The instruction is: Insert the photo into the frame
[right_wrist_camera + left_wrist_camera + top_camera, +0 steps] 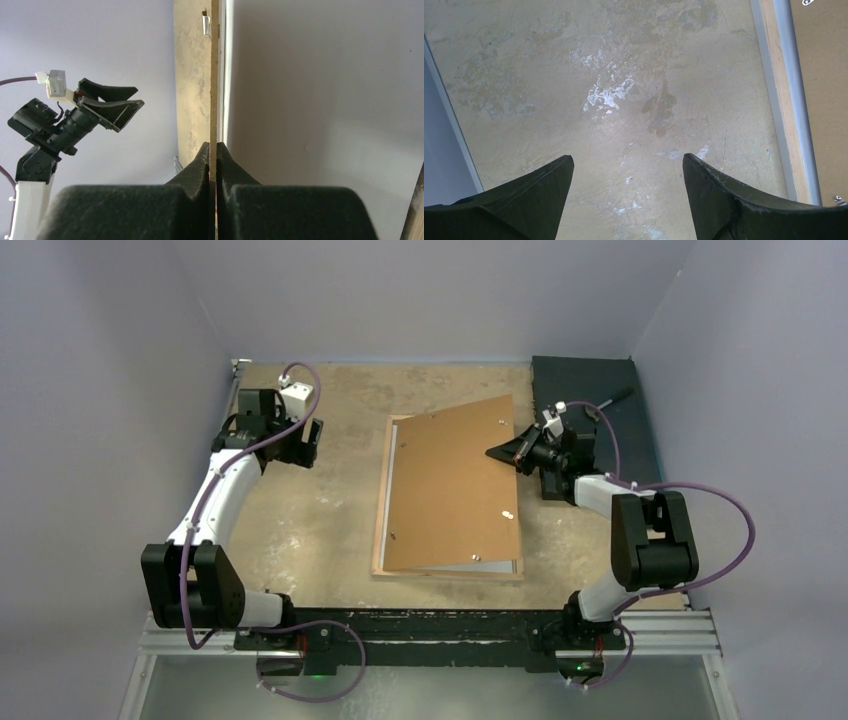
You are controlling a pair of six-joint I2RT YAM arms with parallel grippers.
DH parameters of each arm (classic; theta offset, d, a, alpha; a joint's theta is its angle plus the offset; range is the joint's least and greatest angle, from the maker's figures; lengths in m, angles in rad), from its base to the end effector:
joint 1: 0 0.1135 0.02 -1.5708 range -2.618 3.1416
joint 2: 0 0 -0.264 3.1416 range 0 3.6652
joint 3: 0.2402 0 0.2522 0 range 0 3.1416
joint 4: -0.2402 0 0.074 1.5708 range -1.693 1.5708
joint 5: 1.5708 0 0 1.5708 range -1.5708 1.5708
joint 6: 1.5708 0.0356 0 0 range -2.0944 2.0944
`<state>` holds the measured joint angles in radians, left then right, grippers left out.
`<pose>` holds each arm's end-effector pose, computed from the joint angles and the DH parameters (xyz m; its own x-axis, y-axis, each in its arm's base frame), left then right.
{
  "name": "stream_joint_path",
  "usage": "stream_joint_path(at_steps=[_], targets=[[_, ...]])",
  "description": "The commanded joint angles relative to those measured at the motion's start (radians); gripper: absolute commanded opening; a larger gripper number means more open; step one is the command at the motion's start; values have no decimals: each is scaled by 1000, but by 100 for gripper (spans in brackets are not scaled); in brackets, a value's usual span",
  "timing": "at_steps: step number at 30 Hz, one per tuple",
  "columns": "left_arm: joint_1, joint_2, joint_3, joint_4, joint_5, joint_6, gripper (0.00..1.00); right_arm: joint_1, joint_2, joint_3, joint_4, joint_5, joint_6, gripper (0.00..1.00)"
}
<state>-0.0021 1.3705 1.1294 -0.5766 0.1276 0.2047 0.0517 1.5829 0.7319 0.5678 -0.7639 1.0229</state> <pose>0.2944 -0.0052 0.2922 -0.6962 0.2031 -0.6885 0.2356 0.9707 0.0481 0.3238 0.0414 0.2050 -0.7434 0.5788 -0.3351 -0.1267 0.3701 0.9203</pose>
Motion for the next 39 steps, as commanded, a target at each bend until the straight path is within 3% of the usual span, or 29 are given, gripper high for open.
stream_joint_path(at_steps=[1,39], targets=[[1,-7,-9,37,15,19,78,-2,-3,-4,104,-61,40,0],[-9,20,-54,58,33,30,77,0,118,40,151,19,3,0]])
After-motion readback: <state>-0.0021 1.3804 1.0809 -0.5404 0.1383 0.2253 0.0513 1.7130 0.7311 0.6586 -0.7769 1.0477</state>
